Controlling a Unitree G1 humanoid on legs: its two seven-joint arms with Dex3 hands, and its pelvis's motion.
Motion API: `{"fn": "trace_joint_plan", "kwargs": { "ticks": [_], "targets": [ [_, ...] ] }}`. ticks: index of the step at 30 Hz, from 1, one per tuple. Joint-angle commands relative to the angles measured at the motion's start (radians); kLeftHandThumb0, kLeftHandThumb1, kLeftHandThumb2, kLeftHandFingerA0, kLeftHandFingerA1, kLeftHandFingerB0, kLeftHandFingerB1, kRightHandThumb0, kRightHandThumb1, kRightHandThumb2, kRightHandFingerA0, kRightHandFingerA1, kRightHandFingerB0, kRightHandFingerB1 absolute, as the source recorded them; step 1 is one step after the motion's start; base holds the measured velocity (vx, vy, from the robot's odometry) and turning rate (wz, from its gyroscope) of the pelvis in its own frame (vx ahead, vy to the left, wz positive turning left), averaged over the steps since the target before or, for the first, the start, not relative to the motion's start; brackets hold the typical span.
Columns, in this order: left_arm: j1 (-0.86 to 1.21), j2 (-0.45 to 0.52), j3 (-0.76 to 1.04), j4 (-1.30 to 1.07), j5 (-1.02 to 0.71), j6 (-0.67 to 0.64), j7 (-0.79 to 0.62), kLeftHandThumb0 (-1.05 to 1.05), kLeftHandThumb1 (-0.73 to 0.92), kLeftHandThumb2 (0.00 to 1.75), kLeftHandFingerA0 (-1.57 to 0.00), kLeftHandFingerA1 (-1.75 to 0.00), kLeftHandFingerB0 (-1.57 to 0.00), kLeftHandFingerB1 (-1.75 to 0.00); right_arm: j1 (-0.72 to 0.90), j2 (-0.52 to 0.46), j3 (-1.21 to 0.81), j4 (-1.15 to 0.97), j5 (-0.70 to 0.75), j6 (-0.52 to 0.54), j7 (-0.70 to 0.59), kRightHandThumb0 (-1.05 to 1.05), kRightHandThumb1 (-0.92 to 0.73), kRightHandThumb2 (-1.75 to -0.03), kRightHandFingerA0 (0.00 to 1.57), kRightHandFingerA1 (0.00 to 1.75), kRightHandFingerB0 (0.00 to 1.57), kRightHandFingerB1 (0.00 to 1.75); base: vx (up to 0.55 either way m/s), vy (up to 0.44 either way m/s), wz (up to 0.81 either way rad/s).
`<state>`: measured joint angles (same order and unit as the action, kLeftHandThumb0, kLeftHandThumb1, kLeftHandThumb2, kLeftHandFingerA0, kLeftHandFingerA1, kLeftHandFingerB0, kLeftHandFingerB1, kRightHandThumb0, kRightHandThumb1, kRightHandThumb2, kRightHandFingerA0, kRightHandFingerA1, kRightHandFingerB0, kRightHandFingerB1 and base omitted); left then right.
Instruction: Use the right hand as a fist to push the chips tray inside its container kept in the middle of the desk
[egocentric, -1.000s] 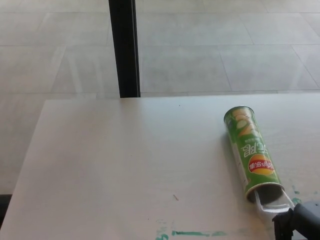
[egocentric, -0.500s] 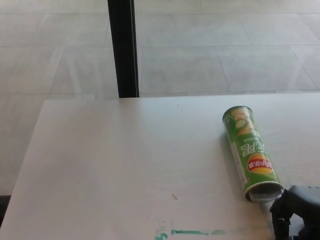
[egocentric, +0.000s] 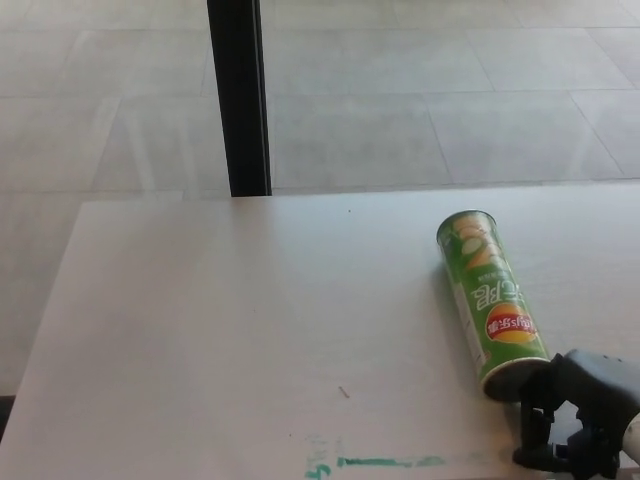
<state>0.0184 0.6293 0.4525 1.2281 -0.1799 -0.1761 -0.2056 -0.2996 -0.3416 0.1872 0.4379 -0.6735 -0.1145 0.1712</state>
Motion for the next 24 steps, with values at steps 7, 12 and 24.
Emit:
{"fn": "trace_joint_plan", "kwargs": {
  "ticks": [7,12,24],
  "targets": [
    [0.004,0.016,0.004,-0.002,-0.014,0.002,-0.018,-0.73,0.92,0.71,-0.53,-0.75,-0.48,-0.56,-0.023,0.038,0.005,0.020,0.052,0.005,-0.066,-1.02,-0.40,-0.98,1.30,1.00,0.80,1.14,0.00,0.000,0.00],
    [-0.002,0.016,-0.001,0.013,-0.006,0.000,-0.015,-0.73,0.92,0.71,-0.54,-0.70,-0.43,-0.52,0.035,-0.005,0.003,-0.091,0.062,0.035,0.021,-1.00,-0.39,-0.97,1.31,0.92,0.83,1.02,0.00,0.000,0.00],
    [-0.011,0.011,0.002,0.010,-0.010,0.001,-0.011,-0.73,0.92,0.70,-0.56,-0.77,-0.49,-0.56,0.175,-0.127,-0.039,-0.353,0.226,0.146,0.327,-0.99,-0.48,-0.62,1.43,0.70,1.11,0.70,0.01,0.000,0.01]
  ]
}}
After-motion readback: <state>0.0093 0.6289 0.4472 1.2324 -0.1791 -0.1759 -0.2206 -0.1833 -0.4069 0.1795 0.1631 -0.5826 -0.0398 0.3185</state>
